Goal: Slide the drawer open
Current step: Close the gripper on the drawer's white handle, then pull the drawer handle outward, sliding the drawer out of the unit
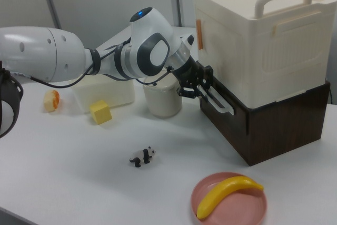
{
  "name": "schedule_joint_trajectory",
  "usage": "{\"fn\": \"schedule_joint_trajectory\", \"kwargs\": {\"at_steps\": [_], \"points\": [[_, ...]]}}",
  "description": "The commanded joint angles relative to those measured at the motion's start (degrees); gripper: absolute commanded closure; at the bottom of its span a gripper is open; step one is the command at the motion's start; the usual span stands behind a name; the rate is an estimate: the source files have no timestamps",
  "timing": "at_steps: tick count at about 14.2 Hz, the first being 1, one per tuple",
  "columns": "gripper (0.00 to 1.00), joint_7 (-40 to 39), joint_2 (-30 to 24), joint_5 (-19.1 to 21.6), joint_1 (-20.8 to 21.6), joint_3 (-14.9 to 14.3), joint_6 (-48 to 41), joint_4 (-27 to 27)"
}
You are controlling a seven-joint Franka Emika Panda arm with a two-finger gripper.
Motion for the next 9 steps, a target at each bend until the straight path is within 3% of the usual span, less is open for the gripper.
{"fn": "schedule_joint_trajectory", "kwargs": {"at_steps": [1,9], "points": [[1.0,1.8,-4.0,-0.8,0.6,0.5,0.5,-5.7],[1.0,8.9,-14.2,-2.3,0.7,3.9,0.2,-18.9]]}}
